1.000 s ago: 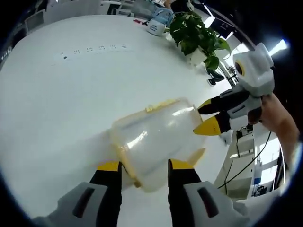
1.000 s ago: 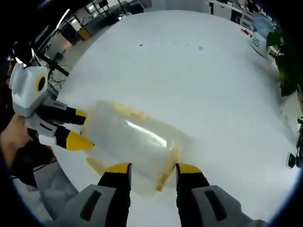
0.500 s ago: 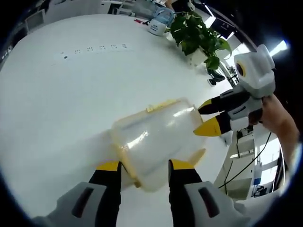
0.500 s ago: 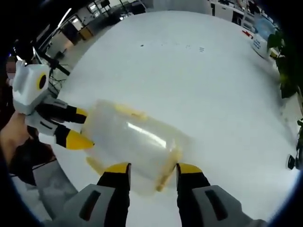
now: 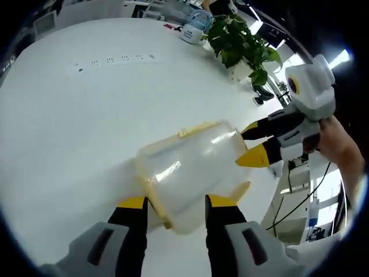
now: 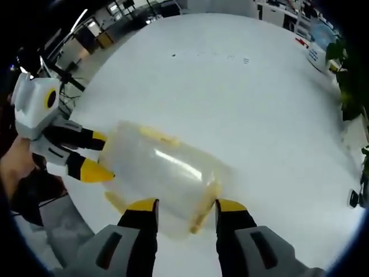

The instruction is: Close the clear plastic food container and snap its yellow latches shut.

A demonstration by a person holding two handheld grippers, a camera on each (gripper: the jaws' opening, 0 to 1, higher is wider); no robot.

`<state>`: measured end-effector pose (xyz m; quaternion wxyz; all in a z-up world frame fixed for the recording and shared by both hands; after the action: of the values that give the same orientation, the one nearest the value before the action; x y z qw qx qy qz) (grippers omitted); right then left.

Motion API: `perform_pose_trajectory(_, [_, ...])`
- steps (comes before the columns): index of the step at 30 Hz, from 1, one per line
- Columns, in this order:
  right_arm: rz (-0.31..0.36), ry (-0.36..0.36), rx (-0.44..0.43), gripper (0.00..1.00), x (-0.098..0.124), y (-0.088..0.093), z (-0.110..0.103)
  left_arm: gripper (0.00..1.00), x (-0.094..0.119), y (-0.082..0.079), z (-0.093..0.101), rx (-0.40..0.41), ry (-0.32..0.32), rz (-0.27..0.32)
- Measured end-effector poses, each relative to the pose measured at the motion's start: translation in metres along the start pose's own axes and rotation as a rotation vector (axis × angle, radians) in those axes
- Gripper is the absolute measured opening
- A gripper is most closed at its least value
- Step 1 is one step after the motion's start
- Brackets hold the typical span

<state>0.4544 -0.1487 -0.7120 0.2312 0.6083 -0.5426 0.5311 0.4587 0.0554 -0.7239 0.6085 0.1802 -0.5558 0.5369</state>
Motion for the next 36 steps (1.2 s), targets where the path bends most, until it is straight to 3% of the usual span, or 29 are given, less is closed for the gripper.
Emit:
perform_pose_trajectory(4, [0.0, 0.002, 0.009, 0.39, 0.0, -0.001, 0.0, 0.41, 0.0, -0.001, 0.0, -0.05, 0.0, 0.018])
perform_pose_trajectory(15, [-0.023, 0.009, 0.087, 0.41, 0.003, -0.001, -0.005, 0.46, 0.002, -0.001, 0.004, -0.079, 0.001, 0.011])
perform_pose_trajectory(25, [-0.036, 0.019, 0.147, 0.42, 0.008, -0.005, -0.008, 0.52, 0.01, -0.012, 0.007, -0.134, -0.025, 0.043])
perform_pose_trajectory(36, [-0.037, 0.006, 0.247, 0.39, 0.017, -0.013, -0.013, 0.5, 0.019, -0.021, 0.015, -0.294, -0.037, 0.046])
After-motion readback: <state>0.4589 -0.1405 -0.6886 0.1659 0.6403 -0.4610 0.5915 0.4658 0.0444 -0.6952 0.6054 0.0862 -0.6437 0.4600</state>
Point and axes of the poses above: the point that each gripper's makers call its tool centre point, and the gripper's own axes: x roughly backward along the fingers, z roughly to its right, y roughly out of its underside, the point moved 9 cm from there along x, roughly backward along the fingers, and after that the axes turned 6 degrees about -y, right-handed, at the moved point
